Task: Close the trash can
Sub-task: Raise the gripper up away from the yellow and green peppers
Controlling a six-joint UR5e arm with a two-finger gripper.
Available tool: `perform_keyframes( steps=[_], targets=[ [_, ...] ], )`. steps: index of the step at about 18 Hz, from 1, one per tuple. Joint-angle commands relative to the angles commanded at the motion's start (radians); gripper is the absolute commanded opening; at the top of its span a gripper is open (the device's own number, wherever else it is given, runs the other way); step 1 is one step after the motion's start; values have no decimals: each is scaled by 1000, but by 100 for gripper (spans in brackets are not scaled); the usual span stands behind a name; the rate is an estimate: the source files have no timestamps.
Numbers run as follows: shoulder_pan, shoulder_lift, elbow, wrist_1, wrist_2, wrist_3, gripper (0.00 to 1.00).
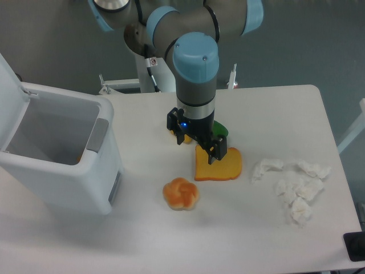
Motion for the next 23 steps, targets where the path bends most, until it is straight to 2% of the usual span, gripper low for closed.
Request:
perform_keyframes(
  steps=[5, 7, 9, 10, 12, 14, 17, 19, 23],
  targets=[
    [2, 18, -3, -11, -44, 26, 100],
    [12, 28, 1, 12, -71, 11, 100],
    [12, 46, -20, 20, -69, 9, 100],
    [11, 55, -28, 3, -60, 8, 100],
    [15, 96, -78, 3, -54, 8, 100],
    [15, 130, -103, 9, -58, 2, 100],
    [34, 161, -98, -2, -101, -162, 100],
    [32, 198, -106, -23, -135, -187, 100],
    [20, 313, -107, -139, -213, -215, 100]
  ],
)
